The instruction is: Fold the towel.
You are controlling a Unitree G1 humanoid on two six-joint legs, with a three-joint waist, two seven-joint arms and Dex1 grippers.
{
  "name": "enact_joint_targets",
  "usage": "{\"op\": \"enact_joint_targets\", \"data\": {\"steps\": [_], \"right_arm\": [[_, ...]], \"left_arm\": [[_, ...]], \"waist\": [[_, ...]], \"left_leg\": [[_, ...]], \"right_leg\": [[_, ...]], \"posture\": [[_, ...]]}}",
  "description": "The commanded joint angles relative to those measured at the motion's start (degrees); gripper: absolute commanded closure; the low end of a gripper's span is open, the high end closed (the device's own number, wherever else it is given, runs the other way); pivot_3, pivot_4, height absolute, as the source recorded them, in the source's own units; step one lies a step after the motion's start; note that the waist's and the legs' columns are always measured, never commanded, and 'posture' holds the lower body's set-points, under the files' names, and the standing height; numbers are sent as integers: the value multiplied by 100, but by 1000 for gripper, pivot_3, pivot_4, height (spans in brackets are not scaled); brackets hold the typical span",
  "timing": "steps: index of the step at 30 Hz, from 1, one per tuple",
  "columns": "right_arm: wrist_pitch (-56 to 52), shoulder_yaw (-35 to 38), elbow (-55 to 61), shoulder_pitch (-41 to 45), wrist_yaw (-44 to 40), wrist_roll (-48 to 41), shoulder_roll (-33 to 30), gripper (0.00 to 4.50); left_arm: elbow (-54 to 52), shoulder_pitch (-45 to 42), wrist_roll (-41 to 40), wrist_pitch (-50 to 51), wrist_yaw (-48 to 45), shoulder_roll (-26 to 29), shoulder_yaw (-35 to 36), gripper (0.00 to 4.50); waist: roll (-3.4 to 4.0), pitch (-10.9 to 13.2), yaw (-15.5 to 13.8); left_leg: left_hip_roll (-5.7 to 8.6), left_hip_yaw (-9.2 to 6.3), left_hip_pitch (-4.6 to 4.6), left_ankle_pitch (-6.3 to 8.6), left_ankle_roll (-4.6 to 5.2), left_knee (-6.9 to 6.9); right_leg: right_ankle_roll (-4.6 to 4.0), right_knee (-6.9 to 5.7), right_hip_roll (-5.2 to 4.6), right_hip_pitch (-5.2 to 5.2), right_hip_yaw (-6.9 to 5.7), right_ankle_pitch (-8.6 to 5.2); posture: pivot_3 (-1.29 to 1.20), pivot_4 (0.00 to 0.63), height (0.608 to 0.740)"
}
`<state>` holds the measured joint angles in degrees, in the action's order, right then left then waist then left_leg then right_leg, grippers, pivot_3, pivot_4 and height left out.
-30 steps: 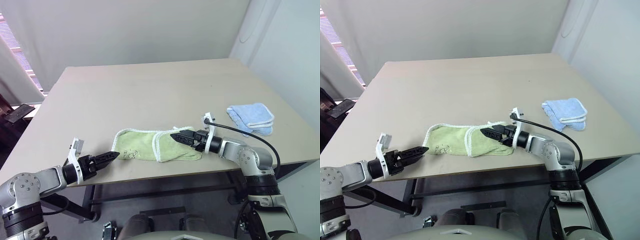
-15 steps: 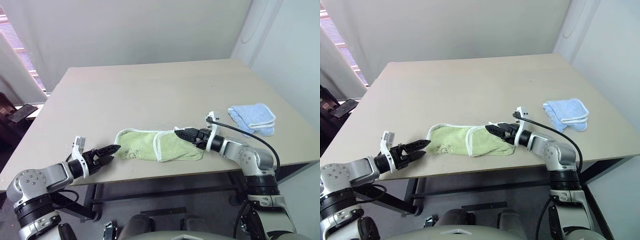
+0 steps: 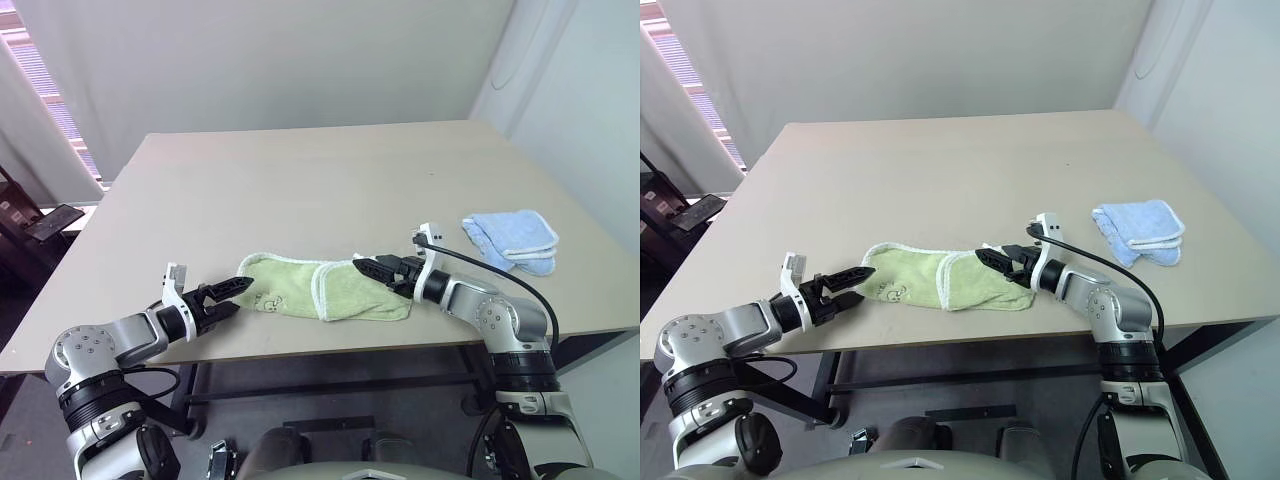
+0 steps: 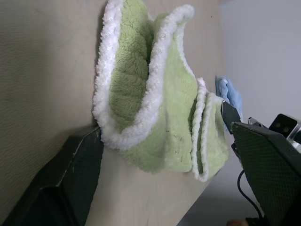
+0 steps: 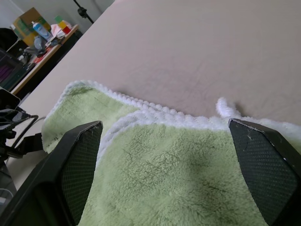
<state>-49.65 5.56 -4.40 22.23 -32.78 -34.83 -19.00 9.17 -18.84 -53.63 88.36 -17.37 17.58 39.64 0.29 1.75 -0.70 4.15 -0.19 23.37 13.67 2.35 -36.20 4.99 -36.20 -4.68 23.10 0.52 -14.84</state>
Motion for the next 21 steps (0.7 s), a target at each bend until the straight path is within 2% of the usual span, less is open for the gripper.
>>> {"op": "enact_joint_targets", "data": {"steps": [1, 9, 10, 16, 21], "right_arm": [[111, 174, 85, 93, 46, -8, -15, 0], [182, 271, -67, 189, 157, 49, 14, 0], [202, 265, -72, 189, 150, 70, 13, 0], [345, 121, 247, -32, -325, 55, -183, 0], [270, 214, 725, -315, -704, -124, -447, 0]], "left_arm": [[17, -82, -37, 69, 12, -53, -21, 1320], [25, -165, -183, 90, 108, -150, 294, 4238], [26, -169, -200, 98, 88, -118, 311, 4477], [-298, -87, -185, -23, -171, 214, 20, 4477], [-1227, 240, 37, -877, -1414, 1154, -1301, 4477]], "waist": [[-1, 0, 5], [-3, 2, 16], [-3, 2, 18], [-5, 4, 35], [-6, 8, 57]], "left_leg": [[0, 0, 1, 0, 0, 0], [0, 0, 7, 0, 0, 7], [0, 0, 7, 0, 0, 8], [-1, 0, 7, 0, -1, 9], [-1, 1, 13, 0, -1, 15]], "right_leg": [[0, 2, 0, 1, 0, 0], [14, 9, 2, 11, 1, 7], [13, 10, 3, 11, 1, 7], [2, 10, 3, 12, 1, 0], [-2, 20, 1, 13, 3, -2]], "posture": [[0, 0, 736], [0, 0, 736], [0, 0, 736], [0, 0, 736], [0, 0, 736]]}}
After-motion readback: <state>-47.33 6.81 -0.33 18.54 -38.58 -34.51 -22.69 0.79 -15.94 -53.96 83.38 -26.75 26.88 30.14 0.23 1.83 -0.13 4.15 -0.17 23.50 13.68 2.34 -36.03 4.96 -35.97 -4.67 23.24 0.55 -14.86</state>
